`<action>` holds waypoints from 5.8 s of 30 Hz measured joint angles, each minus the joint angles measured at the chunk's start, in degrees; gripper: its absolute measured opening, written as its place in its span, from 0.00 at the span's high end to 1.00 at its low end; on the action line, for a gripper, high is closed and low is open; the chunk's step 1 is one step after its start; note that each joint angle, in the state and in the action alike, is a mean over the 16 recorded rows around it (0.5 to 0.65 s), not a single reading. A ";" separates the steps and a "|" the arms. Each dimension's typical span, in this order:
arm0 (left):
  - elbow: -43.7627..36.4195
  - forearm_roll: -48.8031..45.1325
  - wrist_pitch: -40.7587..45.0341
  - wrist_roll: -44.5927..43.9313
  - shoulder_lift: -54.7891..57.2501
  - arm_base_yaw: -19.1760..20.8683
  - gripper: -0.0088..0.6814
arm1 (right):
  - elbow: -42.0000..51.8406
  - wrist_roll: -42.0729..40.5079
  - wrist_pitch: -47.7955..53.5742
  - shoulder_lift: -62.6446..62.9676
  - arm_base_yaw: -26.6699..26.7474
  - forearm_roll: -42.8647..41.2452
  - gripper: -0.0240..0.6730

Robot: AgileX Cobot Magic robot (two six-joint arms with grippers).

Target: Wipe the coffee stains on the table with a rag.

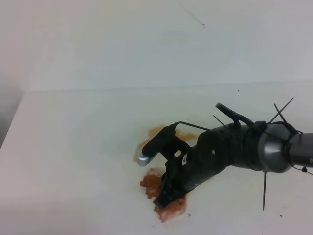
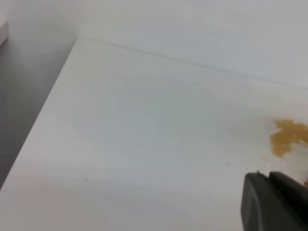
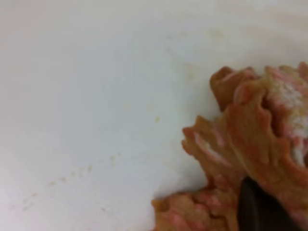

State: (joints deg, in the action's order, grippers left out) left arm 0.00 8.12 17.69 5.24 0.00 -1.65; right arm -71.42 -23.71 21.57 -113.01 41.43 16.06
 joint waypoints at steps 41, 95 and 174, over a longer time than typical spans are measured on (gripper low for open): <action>0.00 0.00 0.00 0.00 0.00 0.00 0.99 | -8.40 3.32 0.63 -0.71 -19.20 -4.07 0.90; 0.00 0.00 0.00 0.00 0.00 0.00 0.99 | -42.83 5.88 21.94 -24.93 -13.31 6.20 0.90; 0.00 0.00 0.12 0.00 -1.02 0.01 0.99 | 15.20 -3.11 7.31 17.63 -42.02 1.78 0.86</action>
State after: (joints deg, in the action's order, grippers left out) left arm 0.00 8.12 17.81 5.24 -1.02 -1.64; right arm -56.23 -26.82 28.88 -95.38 -0.59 17.83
